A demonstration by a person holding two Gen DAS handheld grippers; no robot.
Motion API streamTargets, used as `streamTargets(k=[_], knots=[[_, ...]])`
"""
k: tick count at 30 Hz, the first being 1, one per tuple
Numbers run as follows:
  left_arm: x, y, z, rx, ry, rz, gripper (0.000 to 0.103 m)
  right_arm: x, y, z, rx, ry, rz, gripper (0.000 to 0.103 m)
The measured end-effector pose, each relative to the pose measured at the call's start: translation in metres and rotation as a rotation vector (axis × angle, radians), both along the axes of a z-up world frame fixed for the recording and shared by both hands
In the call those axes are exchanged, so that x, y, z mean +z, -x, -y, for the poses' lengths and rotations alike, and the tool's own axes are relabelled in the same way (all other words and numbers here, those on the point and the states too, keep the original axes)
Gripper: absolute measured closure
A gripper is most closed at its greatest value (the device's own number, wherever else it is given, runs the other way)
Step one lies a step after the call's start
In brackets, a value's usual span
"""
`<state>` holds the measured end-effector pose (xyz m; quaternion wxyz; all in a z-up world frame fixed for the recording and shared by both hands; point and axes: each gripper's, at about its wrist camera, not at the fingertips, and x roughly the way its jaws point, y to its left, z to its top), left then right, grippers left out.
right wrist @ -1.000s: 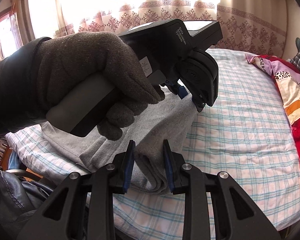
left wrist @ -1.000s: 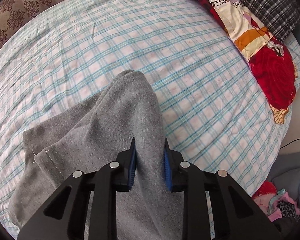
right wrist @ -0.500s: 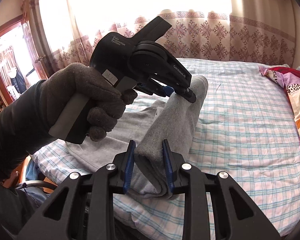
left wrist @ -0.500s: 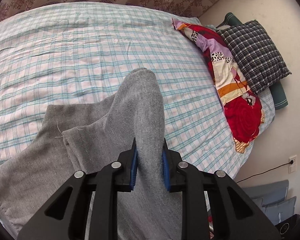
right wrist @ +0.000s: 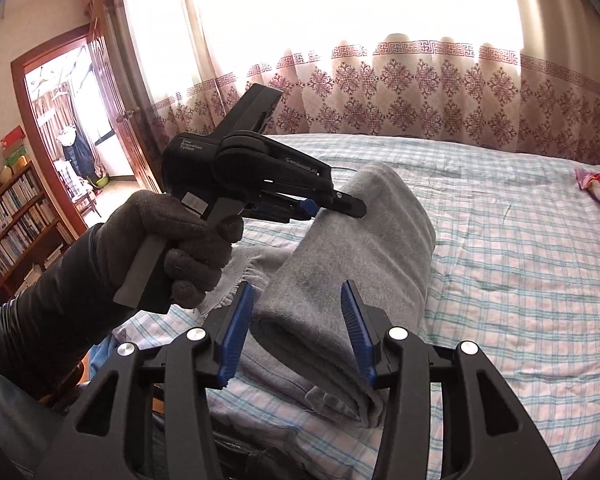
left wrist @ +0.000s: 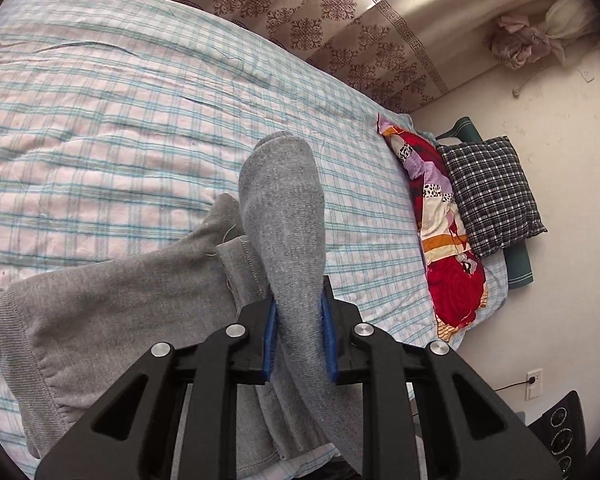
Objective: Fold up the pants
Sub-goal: 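Grasp the lifted edge with the left gripper and fold it over together, then open the right gripper then the left gripper to release the fold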
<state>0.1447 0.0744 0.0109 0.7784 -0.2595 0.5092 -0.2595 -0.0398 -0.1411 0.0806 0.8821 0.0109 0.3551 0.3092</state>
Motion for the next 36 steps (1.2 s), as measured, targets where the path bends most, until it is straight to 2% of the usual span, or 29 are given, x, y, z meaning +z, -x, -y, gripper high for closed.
streamTargets(k=[7, 16, 22, 28, 34, 35, 36], knots=[[-0.006, 0.013, -0.050, 0.052, 0.023, 0.009, 0.084, -0.006, -0.006, -0.027, 0.095, -0.081, -0.092, 0.053], [-0.018, 0.026, -0.124, 0.165, 0.021, -0.011, 0.085, -0.020, -0.019, -0.067, 0.163, -0.051, -0.139, 0.053], [-0.045, 0.033, -0.162, 0.232, 0.011, -0.068, 0.085, -0.037, -0.033, -0.076, 0.145, -0.013, -0.177, 0.053], [-0.063, 0.030, -0.180, 0.276, -0.001, -0.081, 0.085, -0.068, -0.044, -0.080, 0.135, 0.054, -0.238, 0.053], [-0.063, 0.033, -0.182, 0.286, -0.040, -0.073, 0.085, -0.107, -0.057, -0.082, 0.123, 0.033, -0.384, 0.052], [-0.061, 0.034, -0.180, 0.279, -0.041, -0.075, 0.083, -0.108, -0.056, -0.085, 0.126, 0.033, -0.388, 0.052], [-0.061, 0.036, -0.178, 0.273, -0.049, -0.080, 0.074, -0.110, -0.057, -0.087, 0.132, 0.034, -0.388, 0.051]])
